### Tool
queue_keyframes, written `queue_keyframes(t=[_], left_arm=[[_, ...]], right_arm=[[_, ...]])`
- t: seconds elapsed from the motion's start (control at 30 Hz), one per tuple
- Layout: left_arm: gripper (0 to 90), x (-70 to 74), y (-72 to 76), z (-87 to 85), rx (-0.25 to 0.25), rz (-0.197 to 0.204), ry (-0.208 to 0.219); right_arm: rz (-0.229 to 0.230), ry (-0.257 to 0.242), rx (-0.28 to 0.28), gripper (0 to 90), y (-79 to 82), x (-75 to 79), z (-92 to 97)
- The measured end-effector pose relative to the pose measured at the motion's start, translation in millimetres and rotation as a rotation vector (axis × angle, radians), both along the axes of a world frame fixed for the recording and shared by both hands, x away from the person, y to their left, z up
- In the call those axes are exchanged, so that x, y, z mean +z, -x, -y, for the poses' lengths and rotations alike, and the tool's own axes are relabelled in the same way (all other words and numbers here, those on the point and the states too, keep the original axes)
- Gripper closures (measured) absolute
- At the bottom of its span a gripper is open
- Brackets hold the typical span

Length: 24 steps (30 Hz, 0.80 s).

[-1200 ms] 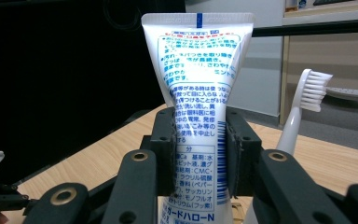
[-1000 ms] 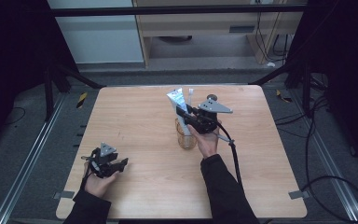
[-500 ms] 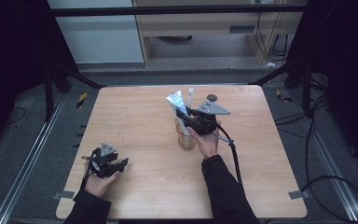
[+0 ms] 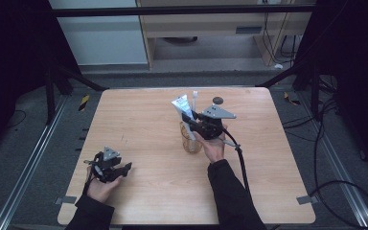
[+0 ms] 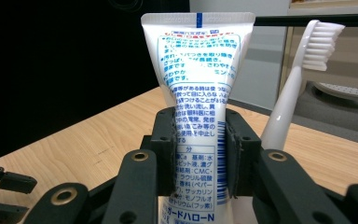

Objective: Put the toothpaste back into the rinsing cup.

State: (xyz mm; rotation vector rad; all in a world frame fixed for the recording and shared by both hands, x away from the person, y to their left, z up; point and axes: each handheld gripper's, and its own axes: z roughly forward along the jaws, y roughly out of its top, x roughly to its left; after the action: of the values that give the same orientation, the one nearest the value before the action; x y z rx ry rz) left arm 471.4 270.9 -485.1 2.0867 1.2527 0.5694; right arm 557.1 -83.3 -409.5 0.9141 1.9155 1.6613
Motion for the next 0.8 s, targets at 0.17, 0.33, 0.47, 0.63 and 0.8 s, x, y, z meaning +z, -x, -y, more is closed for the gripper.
queue_keyframes(t=[0.17,0.33,0.47,0.63,0.8], left_arm=[[48.0,-0.1,0.0,0.1,-0.001,-0.001,-0.003],[48.0,-0.3,-0.1,0.3,-0.002,-0.002,-0.005],[48.0,-0.1,0.1,0.3,-0.002,-0.002,-0.006],[48.0,0.1,0.2,0.4,-0.002,-0.001,-0.006],[48.0,0.1,0.4,0.7,-0.002,-0.001,-0.008]], right_arm=[[0.000,0.002,-0.007,69.1,-0.9,-4.3,1.7],[0.003,0.009,-0.004,69.1,-1.1,-10.1,2.1],[0.012,0.007,0.001,69.0,-0.9,-13.1,1.4],[0.004,0.015,0.009,68.2,-0.1,-13.5,0.5],[0.012,0.018,0.012,68.0,3.3,-14.8,0.7]])
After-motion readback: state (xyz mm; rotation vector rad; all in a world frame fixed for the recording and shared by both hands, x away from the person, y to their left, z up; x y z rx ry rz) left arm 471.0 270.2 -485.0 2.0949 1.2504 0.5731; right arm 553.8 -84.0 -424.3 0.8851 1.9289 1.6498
